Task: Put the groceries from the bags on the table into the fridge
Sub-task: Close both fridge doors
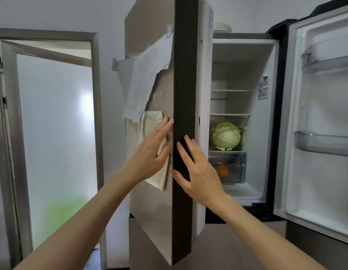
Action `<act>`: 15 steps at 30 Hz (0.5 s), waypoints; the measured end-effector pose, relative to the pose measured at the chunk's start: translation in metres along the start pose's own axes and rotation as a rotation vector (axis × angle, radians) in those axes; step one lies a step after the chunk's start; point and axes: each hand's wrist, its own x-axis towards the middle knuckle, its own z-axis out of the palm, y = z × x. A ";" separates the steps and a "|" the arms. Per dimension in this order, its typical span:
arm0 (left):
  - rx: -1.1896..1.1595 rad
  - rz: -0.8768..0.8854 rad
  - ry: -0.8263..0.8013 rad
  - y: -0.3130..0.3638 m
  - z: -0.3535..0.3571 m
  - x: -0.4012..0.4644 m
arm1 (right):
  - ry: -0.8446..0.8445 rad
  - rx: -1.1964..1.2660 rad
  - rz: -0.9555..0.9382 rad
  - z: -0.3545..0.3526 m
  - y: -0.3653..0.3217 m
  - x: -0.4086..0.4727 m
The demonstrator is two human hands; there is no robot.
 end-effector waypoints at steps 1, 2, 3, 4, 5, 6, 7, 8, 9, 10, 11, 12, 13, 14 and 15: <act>0.006 0.006 -0.017 0.001 0.006 0.004 | -0.022 -0.024 0.026 0.001 0.008 -0.001; 0.017 0.010 -0.021 0.001 0.012 0.007 | -0.049 -0.045 0.048 0.002 0.016 -0.003; 0.030 0.011 -0.020 0.000 0.018 0.009 | -0.076 -0.056 0.076 0.002 0.024 -0.003; 0.044 0.009 -0.020 -0.002 0.024 0.010 | -0.100 -0.054 0.115 0.003 0.030 -0.003; 0.064 0.004 -0.022 -0.005 0.029 0.010 | -0.118 -0.045 0.159 0.003 0.035 -0.002; 0.092 -0.007 -0.025 -0.009 0.034 0.010 | -0.129 -0.036 0.204 0.005 0.040 -0.001; 0.127 -0.025 -0.032 -0.014 0.039 0.010 | -0.137 -0.033 0.245 0.007 0.044 0.000; 0.175 -0.048 -0.051 -0.022 0.043 0.010 | -0.144 -0.032 0.284 0.011 0.050 0.002; 0.239 -0.073 -0.088 -0.029 0.048 0.011 | -0.153 -0.028 0.325 0.014 0.056 0.004; 0.315 -0.097 -0.133 -0.037 0.053 0.013 | -0.161 -0.022 0.366 0.018 0.064 0.006; 0.386 -0.114 -0.174 -0.046 0.058 0.014 | -0.167 -0.014 0.405 0.022 0.071 0.009; 0.439 -0.121 -0.203 -0.053 0.063 0.016 | -0.176 -0.002 0.442 0.026 0.080 0.010; 0.477 -0.118 -0.221 -0.060 0.068 0.019 | -0.187 0.021 0.481 0.031 0.088 0.012; 0.505 -0.109 -0.235 -0.066 0.074 0.022 | -0.199 0.058 0.524 0.037 0.097 0.014; 0.526 -0.102 -0.244 -0.071 0.079 0.024 | -0.207 0.106 0.569 0.044 0.106 0.015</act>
